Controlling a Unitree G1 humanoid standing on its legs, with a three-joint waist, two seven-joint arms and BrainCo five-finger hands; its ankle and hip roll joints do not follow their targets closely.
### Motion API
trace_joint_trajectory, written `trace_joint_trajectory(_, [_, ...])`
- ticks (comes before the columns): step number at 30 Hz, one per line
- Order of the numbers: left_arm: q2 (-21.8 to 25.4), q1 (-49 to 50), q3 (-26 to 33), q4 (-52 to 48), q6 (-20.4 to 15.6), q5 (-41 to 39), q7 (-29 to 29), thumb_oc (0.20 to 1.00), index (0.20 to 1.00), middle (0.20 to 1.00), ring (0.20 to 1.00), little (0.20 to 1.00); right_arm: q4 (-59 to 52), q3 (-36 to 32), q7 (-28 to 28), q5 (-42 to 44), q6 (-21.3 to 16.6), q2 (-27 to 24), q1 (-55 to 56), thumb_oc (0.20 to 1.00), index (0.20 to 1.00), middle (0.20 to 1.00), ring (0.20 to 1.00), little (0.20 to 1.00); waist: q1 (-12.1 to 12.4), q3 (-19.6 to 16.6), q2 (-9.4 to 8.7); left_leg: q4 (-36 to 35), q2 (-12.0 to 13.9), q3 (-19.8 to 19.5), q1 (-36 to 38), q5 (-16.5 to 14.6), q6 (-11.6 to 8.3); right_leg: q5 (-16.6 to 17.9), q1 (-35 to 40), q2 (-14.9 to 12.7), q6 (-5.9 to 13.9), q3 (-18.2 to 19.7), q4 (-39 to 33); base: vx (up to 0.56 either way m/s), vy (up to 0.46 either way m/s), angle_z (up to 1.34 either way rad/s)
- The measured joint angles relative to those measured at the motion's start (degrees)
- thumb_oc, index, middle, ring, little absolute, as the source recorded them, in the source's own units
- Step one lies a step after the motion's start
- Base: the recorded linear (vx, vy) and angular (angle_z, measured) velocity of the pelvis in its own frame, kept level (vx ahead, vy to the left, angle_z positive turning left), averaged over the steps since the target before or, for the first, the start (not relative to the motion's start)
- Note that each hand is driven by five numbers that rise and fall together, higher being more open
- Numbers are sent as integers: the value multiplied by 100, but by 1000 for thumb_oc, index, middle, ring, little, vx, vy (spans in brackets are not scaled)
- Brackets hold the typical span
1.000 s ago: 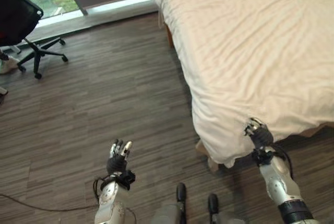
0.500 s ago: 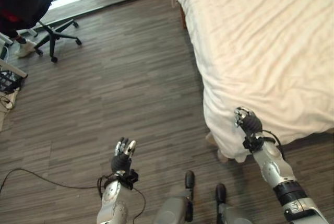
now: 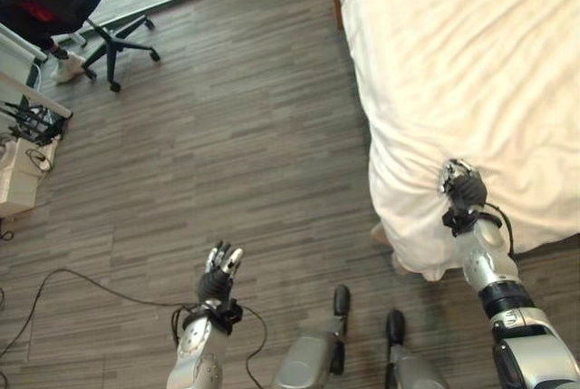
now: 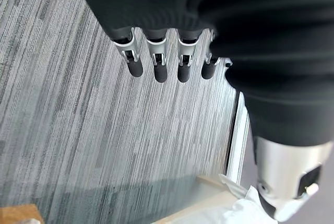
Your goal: Making the bed.
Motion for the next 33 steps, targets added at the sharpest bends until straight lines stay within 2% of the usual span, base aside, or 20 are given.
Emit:
trace_joint_trajectory(3, [-4, 21, -70, -16, 0, -12, -7, 1000, 1000, 1000, 1000, 1000, 239, -431, 189, 186, -248, 198, -50, 200, 200, 200, 200, 200, -4, -47, 75, 0, -13, 31, -66, -4, -6, -6, -101, -17, 12, 27, 35, 8, 32, -4])
trace_joint_trajectory(5, [-3, 41, -74, -90, 2, -143, -8, 1000, 1000, 1000, 1000, 1000, 302, -576, 197, 292, -250, 289, -175, 200, 200, 200, 200, 200, -22, -55, 101, 1, -17, 59, -112, 7, 9, -2, -178, -26, 15, 48, 94, 19, 23, -8])
trace_joint_trajectory(13, [-49, 204, -126, -120, 3, -221, -10, 1000, 1000, 1000, 1000, 1000, 500, -892, 484, 883, -253, 502, -8, 200, 200, 200, 200, 200, -141, -70, -5, 0, -49, 277, -151, -43, -64, -188, -522, -88, 113, 283, 516, 3, 24, -13])
trace_joint_trajectory(15, [-50, 195, -136, -126, 3, -221, -11, 1000, 1000, 1000, 1000, 1000, 1142, -1164, 437, 928, -161, 484, 229, 200, 200, 200, 200, 200, -166, -58, -67, 0, -50, 404, -239, -46, -68, -224, -692, -116, 169, 351, 608, 1, 9, -32])
trace_joint_trajectory(18, [-50, 160, -134, -131, 3, -225, -10, 1000, 1000, 1000, 1000, 1000, 2479, -1786, -131, 1341, 234, 345, 878, 200, 200, 200, 200, 200, -163, 89, -42, 0, -75, 551, -303, -24, -33, -152, -794, -228, 232, 235, 591, 7, 28, -25])
trace_joint_trajectory(20, [-48, 171, -96, -131, 2, -248, -10, 1000, 1000, 1000, 1000, 1000, 2869, -1923, -286, 1587, 350, 335, 1725, 200, 200, 200, 200, 200, -336, 256, 29, 1, -94, 563, -285, -7, -7, 2, -687, -242, 225, 240, 440, -2, 24, -10])
trace_joint_trajectory(24, [-50, 137, -59, -147, 1, -437, -13, 1000, 1000, 1000, 1000, 1000, 2938, -2020, -353, 1789, 388, 250, 2483, 200, 200, 200, 200, 200, -556, 334, -23, -2, -72, 561, -120, -4, -3, 141, -415, -225, 221, 288, 116, 0, 20, -9])
trace_joint_trajectory(27, [-49, 130, -43, -241, -1, -444, -13, 1000, 1000, 1000, 1000, 1000, 2974, -2214, -367, 1775, 354, 62, 2345, 200, 200, 200, 200, 200, -565, 371, 4, -6, -25, 566, -83, -79, -112, 180, -337, -199, 234, 244, -25, 3, 20, -4])
trace_joint_trajectory(29, [-53, 136, -39, -260, -1, -445, -7, 1000, 1000, 1000, 1000, 1000, 2908, -2296, -387, 1775, 330, -74, 2258, 200, 200, 200, 200, 200, -558, 393, 40, -18, -13, 565, -84, -79, -112, 186, -340, -191, 228, 238, -26, 0, 0, 0])
trace_joint_trajectory(32, [-55, 164, 81, -338, -2, -445, 31, 1000, 1000, 1000, 1000, 1000, 2055, -2596, -540, 1787, 244, -219, 2180, 200, 200, 200, 200, 200, -593, 401, 48, -4, -4, 565, -69, -70, -98, 220, -302, -179, 199, 230, -15, 0, 0, 0])
trace_joint_trajectory(33, [-58, 130, 165, -347, -2, -445, 71, 1000, 1000, 1000, 1000, 1000, 1514, -2635, -610, 1782, 145, -268, 2168, 200, 200, 200, 200, 200, -619, 412, 31, -3, -5, 562, -24, -23, -29, 256, -257, -176, 172, 213, 0, 4, -19, 3])
